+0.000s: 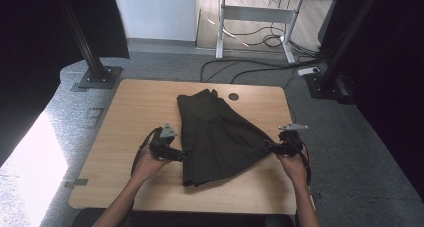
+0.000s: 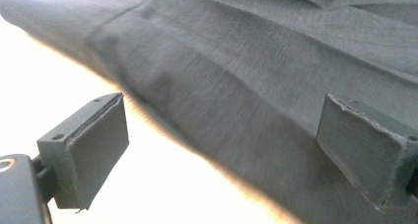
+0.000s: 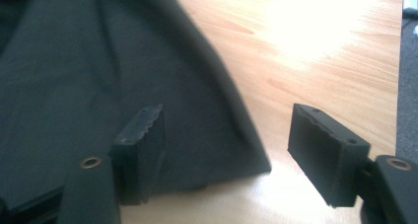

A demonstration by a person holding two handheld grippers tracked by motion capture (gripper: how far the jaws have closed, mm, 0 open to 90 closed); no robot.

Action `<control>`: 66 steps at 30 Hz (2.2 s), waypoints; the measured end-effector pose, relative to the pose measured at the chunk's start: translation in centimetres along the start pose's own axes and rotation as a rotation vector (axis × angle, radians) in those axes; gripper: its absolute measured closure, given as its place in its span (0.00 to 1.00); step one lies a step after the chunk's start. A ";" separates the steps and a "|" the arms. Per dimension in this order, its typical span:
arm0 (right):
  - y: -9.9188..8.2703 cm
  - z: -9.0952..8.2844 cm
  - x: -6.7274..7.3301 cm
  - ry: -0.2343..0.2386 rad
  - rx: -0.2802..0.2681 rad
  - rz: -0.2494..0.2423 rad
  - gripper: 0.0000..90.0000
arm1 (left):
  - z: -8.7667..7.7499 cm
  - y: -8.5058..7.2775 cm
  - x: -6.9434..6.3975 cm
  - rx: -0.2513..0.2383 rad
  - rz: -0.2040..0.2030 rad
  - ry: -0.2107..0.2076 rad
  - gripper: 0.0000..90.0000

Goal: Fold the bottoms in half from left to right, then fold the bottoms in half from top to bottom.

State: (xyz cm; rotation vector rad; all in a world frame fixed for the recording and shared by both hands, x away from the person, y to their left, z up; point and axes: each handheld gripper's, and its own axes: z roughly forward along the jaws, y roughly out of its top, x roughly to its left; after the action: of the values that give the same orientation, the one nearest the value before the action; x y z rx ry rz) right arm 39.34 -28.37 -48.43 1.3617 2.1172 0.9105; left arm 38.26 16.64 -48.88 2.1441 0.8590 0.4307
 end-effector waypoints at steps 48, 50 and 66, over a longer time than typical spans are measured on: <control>-8.1 1.6 2.8 0.051 -0.011 0.009 0.15 | -1.0 -8.7 1.9 0.154 -0.114 0.075 0.00; -8.2 1.6 2.8 0.052 -0.013 0.013 0.15 | -1.0 -8.7 1.9 0.154 -0.115 0.076 0.00; -2.2 -0.9 3.8 0.108 -0.037 -0.047 0.18 | -0.9 -8.6 1.8 0.153 -0.121 0.081 0.00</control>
State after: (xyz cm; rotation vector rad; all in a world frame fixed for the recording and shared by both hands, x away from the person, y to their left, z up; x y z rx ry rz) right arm 35.88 -25.83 -49.58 1.2652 2.1910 1.0199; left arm 35.34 22.49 -54.83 2.2104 1.0930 0.4037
